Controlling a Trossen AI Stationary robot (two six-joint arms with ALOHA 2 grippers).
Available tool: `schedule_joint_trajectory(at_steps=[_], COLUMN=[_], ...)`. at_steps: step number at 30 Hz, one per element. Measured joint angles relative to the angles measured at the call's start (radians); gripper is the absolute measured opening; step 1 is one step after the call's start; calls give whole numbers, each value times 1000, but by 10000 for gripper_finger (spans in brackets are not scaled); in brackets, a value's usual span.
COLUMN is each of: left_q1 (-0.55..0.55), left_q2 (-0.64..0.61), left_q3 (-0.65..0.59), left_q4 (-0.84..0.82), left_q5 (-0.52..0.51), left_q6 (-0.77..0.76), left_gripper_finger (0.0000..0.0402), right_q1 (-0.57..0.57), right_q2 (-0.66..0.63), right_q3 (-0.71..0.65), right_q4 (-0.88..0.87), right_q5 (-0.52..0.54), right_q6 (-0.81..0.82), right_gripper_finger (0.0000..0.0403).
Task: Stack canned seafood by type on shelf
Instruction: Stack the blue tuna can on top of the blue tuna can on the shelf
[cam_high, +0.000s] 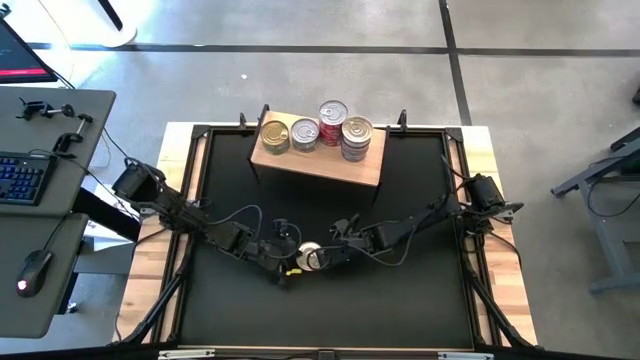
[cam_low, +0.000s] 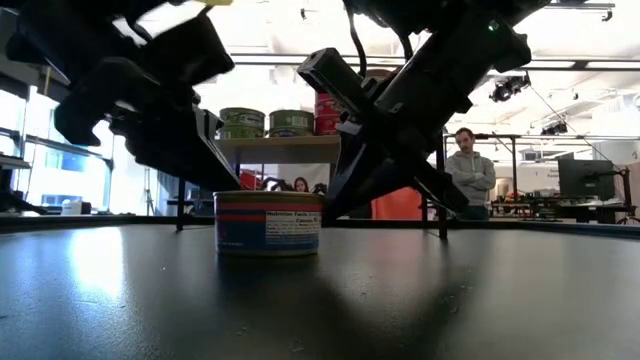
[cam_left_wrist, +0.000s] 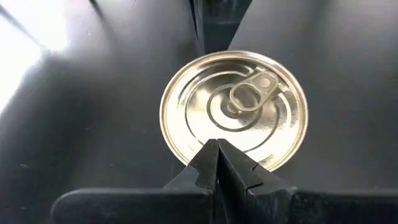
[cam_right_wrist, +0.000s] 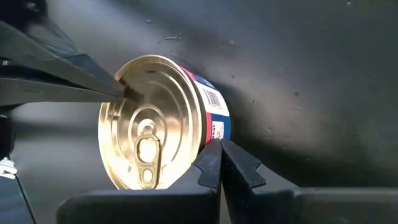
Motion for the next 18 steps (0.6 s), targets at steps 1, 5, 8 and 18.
schedule_joint_trajectory(at_steps=[1, 5, 8, 18], left_q1=[5, 1, -6, -2], left_q2=[9, 19, 19, 31], left_q3=[0, 3, 3, -3], left_q4=[4, -3, -8, -18], left_q5=[10, 19, 7, -45], left_q6=[-4, -5, 2, 4], left_gripper_finger=[0, 0, 0, 0], right_q1=[0, 0, 0, -2], right_q2=[0, 0, 0, -76], right_q3=[0, 0, 0, 4], right_q4=[0, 3, 27, 133], right_q5=[-1, -7, -7, 3], right_q6=[0, 0, 0, 1], right_gripper_finger=[0, 0, 0, 0])
